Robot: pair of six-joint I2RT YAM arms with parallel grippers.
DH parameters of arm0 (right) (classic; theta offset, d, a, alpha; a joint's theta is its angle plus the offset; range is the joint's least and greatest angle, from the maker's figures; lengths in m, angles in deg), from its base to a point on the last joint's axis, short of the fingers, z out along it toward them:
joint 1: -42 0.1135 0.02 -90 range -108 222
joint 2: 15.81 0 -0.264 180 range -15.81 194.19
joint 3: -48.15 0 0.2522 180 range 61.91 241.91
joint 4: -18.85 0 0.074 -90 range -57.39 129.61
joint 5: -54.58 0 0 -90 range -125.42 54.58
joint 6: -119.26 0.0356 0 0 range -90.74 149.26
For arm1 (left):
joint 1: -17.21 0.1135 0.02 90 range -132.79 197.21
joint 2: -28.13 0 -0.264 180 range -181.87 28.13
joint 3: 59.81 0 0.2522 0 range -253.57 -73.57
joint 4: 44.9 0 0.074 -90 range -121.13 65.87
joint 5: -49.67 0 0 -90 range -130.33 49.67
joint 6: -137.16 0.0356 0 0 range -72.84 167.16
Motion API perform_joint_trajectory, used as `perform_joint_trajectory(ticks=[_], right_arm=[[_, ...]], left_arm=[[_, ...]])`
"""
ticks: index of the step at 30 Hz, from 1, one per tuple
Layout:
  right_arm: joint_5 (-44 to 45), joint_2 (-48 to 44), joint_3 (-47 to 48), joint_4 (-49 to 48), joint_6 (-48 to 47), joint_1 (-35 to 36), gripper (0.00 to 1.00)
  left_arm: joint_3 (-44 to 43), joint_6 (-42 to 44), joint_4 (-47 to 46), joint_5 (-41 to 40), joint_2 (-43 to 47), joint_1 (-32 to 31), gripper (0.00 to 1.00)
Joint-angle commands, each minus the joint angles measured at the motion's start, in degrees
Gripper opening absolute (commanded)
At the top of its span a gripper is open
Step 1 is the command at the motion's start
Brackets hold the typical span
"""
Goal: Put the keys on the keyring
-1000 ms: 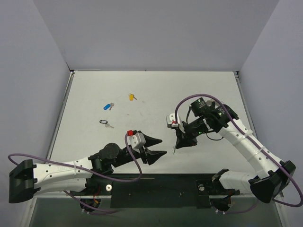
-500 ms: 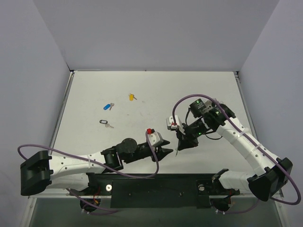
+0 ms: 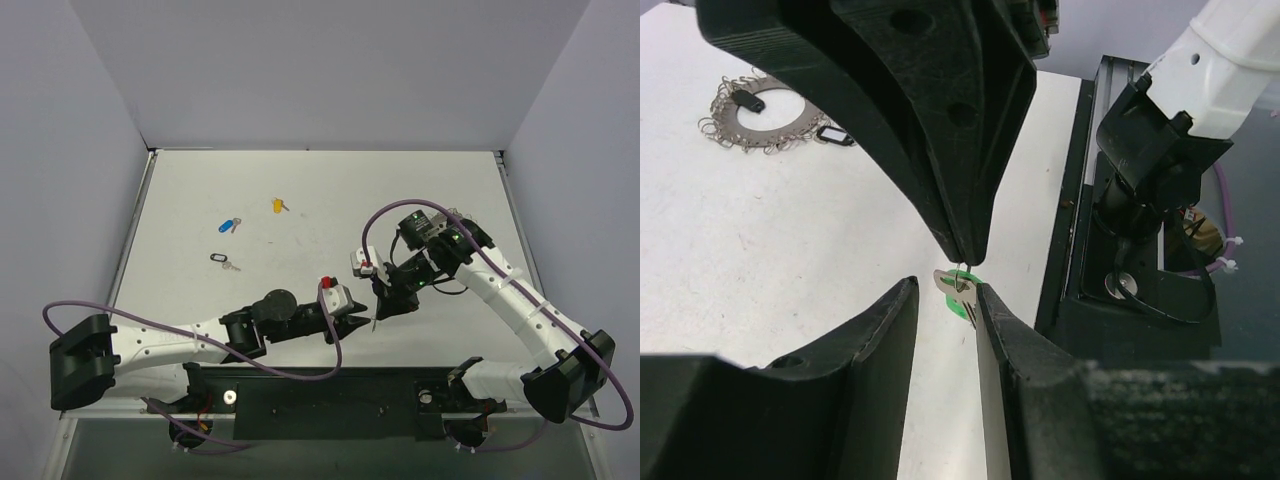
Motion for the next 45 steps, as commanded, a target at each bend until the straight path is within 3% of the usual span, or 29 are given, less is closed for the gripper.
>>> perform_joint_trajectory(ticks=[1,9,19,45], right_arm=[[-1.55,0.79,0.37,2.87,-1.23,-0.60,0.00],[-2.07,0.87,0.37,3.14,-1.58,-0.60,0.00],[-2.34,0.78,0.46,3.49,-1.75,-0.60,0.00],[-2.86,0.61,0.63,3.93,-2.28,-0.52,0.00]], left_arm=[[-3.00,1.40,-1.49,2.33,-0.63,0.14,0.39],[-4.23,1.75,-1.66,2.95,-2.83,0.05,0.38],[-4.85,1.93,-1.23,3.74,-3.45,0.05,0.25],[-5.64,2.37,-0.26,5.32,-4.85,0.23,0.21]])
